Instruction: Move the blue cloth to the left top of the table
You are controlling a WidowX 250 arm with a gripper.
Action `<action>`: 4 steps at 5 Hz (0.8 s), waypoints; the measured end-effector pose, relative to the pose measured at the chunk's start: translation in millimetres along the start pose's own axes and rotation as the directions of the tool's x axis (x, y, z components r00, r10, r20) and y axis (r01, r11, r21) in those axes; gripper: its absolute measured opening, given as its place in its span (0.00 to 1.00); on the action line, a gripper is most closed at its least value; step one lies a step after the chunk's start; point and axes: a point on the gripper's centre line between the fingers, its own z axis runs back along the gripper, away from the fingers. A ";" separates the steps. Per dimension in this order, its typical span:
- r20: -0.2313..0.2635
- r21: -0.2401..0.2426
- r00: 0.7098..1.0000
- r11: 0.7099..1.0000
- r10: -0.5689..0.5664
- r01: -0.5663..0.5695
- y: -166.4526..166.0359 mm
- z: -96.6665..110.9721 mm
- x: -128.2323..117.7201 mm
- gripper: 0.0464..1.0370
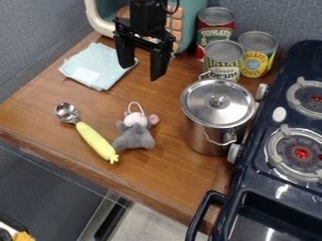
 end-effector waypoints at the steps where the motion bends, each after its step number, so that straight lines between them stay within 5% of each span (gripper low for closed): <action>1: -0.031 -0.020 0.999 1.000 -0.007 0.006 -2.2 -13.5 -0.3 0.96; 3: 0.120 -0.059 0.990 0.996 0.072 -0.066 22.7 -41.3 28.7 0.96; 4: 0.151 -0.041 0.981 0.993 0.119 -0.114 39.2 -35.6 37.7 0.96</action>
